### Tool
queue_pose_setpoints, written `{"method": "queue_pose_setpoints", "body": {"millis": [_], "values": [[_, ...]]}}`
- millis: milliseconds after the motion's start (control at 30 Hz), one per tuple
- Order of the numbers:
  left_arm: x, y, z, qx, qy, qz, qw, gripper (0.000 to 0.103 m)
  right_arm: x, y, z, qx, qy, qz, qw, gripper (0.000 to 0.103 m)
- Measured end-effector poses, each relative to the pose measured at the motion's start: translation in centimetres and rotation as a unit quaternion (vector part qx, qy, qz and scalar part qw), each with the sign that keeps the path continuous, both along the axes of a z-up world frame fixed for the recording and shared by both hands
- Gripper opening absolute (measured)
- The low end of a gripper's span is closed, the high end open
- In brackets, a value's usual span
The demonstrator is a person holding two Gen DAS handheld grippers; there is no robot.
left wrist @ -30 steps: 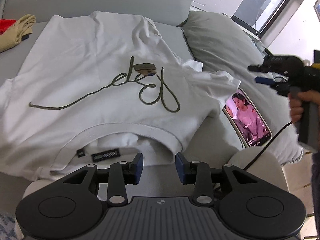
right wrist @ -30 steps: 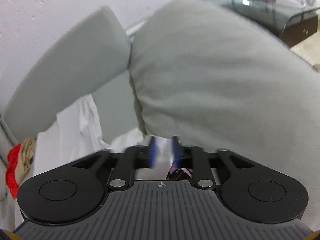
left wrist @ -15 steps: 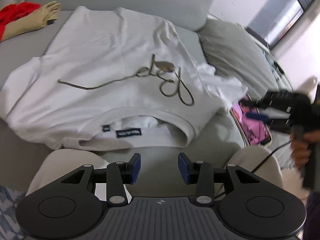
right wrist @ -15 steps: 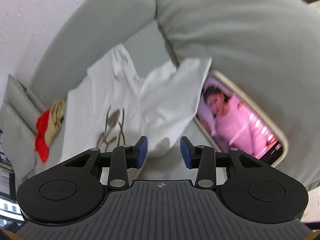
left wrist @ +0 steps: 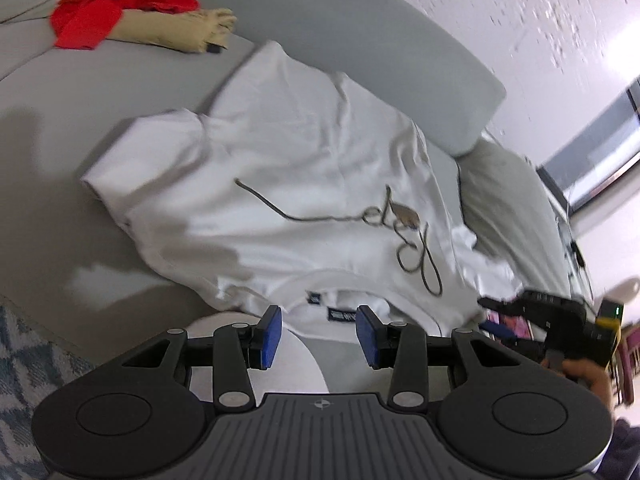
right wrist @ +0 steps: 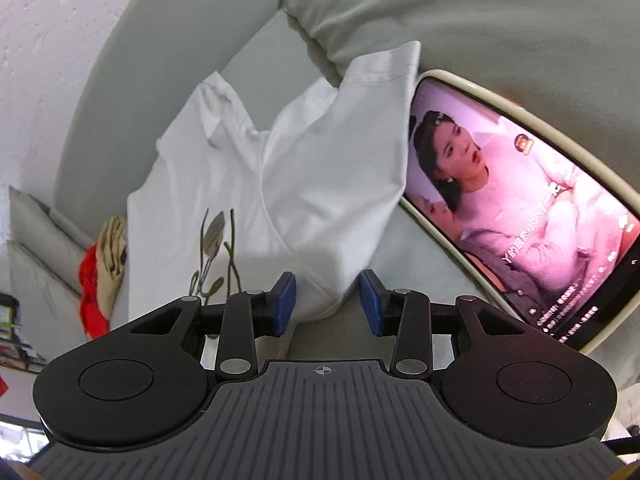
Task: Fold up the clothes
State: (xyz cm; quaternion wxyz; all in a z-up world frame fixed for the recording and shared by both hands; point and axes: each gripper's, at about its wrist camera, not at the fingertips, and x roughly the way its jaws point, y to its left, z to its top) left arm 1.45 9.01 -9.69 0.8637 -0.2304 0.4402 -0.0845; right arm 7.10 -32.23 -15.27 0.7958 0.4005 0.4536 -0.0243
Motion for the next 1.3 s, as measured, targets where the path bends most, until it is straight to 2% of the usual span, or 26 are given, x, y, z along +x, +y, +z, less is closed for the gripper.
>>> {"method": "queue_pose_setpoints", "body": {"millis": [67, 100, 167, 267, 333, 400, 433, 467, 500, 533, 567, 667, 767, 900, 1033, 1200, 1300], "values": [[-0.4, 0.9, 0.2, -0.011, -0.006, 0.02, 0.9997, 0.039, -0.1, -0.3, -0.3, 0.017, -0.006, -0.015, 1.0, 0.003], [-0.7, 1.4, 0.3, -0.016, -0.01, 0.029, 0.9994, 0.039, -0.2, -0.4, -0.4, 0.026, -0.008, -0.023, 0.999, 0.003], [-1.2, 2.5, 0.6, -0.017, -0.015, 0.045, 0.9987, 0.039, -0.8, -0.5, 0.1, 0.014, -0.026, -0.038, 0.999, 0.002], [-2.0, 4.2, 0.6, -0.011, -0.014, 0.071, 0.9973, 0.039, -1.9, -0.6, 1.7, -0.025, -0.033, -0.064, 0.997, 0.002], [-2.4, 5.6, 0.2, -0.012, -0.009, 0.093, 0.9956, 0.039, -1.7, -0.5, 2.2, -0.051, -0.019, -0.062, 0.997, 0.002], [-2.7, 6.8, -0.3, -0.017, -0.001, 0.118, 0.9929, 0.039, -0.8, 0.2, 2.2, -0.086, 0.011, -0.035, 0.996, 0.004], [-2.8, 7.4, -0.5, -0.025, -0.002, 0.129, 0.9913, 0.039, -0.3, 0.7, 2.1, -0.105, 0.032, -0.014, 0.994, 0.011], [-3.0, 8.0, -0.7, -0.033, -0.003, 0.141, 0.9894, 0.039, 0.3, 1.1, 2.1, -0.124, 0.053, 0.006, 0.991, 0.027], [-3.1, 8.5, -1.0, -0.041, -0.003, 0.153, 0.9874, 0.039, 0.5, 1.6, 2.3, -0.148, 0.059, 0.017, 0.987, 0.034], [-3.2, 9.1, -1.2, -0.05, -0.006, 0.164, 0.9852, 0.037, 0.2, 2.1, 2.9, -0.165, 0.053, 0.022, 0.985, 0.049], [-3.2, 9.7, -1.3, -0.064, -0.011, 0.175, 0.9825, 0.037, -0.2, 2.6, 3.5, -0.18, 0.044, 0.026, 0.982, 0.052], [-2.3, 11.4, -2.4, -0.121, -0.017, 0.214, 0.9692, 0.036, -1.4, 3.4, 5.4, -0.179, 0.013, 0.039, 0.983, 0.052], [-1.2, 13.1, -3.4, -0.178, -0.022, 0.258, 0.9493, 0.034, -2.6, 4.2, 7.4, -0.157, -0.027, 0.06, 0.985, 0.052], [0.0, 14.6, -4.3, -0.235, -0.028, 0.3, 0.9242, 0.03, -3.3, 6.2, 9.4, -0.136, -0.069, 0.085, 0.985, 0.052], [1.3, 15.2, -4.7, -0.233, -0.018, 0.32, 0.9183, 0.03, -4.0, 7.9, 10.5, -0.135, -0.087, 0.111, 0.981, 0.052], [2.2, 15.7, -6.1, -0.279, -0.018, 0.332, 0.9008, 0.03, -4.3, 9.3, 10.6, -0.146, -0.093, 0.137, 0.975, 0.052], [2.6, 15.9, -6.9, -0.3, -0.017, 0.338, 0.8921, 0.026, -4.5, 9.6, 10.6, -0.149, -0.088, 0.14, 0.975, 0.052]]}}
